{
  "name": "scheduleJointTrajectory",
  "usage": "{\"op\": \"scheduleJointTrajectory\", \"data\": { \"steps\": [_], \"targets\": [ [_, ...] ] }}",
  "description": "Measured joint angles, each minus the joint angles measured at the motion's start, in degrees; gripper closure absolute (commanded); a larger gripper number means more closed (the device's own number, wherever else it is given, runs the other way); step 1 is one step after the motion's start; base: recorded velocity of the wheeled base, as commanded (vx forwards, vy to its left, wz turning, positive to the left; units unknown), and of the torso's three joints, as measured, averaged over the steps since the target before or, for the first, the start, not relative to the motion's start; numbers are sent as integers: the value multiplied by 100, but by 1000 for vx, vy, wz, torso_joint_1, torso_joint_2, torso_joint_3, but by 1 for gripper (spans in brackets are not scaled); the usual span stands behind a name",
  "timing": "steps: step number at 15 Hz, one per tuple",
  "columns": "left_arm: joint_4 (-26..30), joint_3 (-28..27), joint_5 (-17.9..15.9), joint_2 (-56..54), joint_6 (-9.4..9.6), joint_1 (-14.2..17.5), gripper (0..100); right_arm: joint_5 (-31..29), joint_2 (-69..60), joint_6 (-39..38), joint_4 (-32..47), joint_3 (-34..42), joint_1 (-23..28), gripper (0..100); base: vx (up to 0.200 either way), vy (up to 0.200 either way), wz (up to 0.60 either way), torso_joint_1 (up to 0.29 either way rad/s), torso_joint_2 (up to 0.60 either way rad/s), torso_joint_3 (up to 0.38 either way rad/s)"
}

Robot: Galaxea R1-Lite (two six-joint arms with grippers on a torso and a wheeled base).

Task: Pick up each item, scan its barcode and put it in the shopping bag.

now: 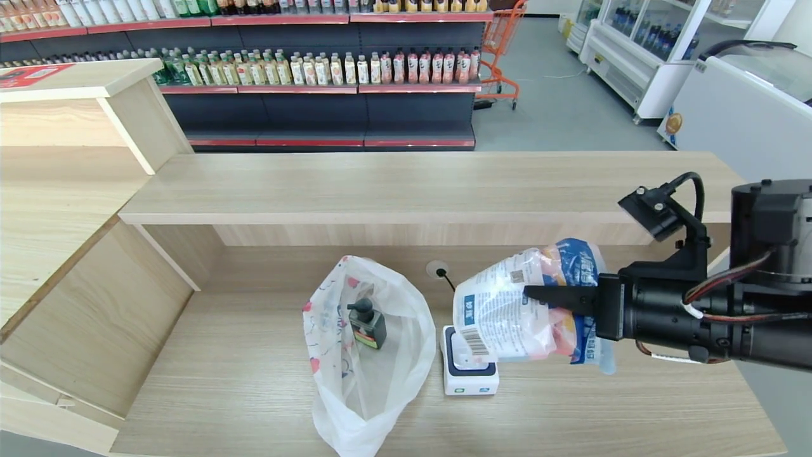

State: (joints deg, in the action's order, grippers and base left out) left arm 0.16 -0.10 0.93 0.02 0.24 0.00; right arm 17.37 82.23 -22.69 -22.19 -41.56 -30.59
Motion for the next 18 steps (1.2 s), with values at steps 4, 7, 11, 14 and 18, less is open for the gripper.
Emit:
{"op": "scheduleJointTrajectory", "data": {
  "steps": [4, 7, 11, 14, 18],
  "targets": [
    [-11, 0, 0, 0, -2, 0, 0, -791, 162, -82, 251, -9, -461, 100, 0, 0, 0, 0, 0, 0],
    [5, 0, 2, 0, 0, -5, 0, -1202, 580, -372, 396, -6, -814, 100, 0, 0, 0, 0, 0, 0],
    [2, 0, 2, 0, 2, 0, 0, -1291, 1119, -486, 385, 154, -1090, 100, 0, 0, 0, 0, 0, 0],
    [0, 0, 0, 0, 2, 0, 0, -1453, 1681, -807, 27, 52, -1112, 100, 0, 0, 0, 0, 0, 0],
    [2, 0, 2, 0, 0, 0, 0, -1480, 2376, -833, -294, -284, -1195, 100, 0, 0, 0, 0, 0, 0]
  ]
}}
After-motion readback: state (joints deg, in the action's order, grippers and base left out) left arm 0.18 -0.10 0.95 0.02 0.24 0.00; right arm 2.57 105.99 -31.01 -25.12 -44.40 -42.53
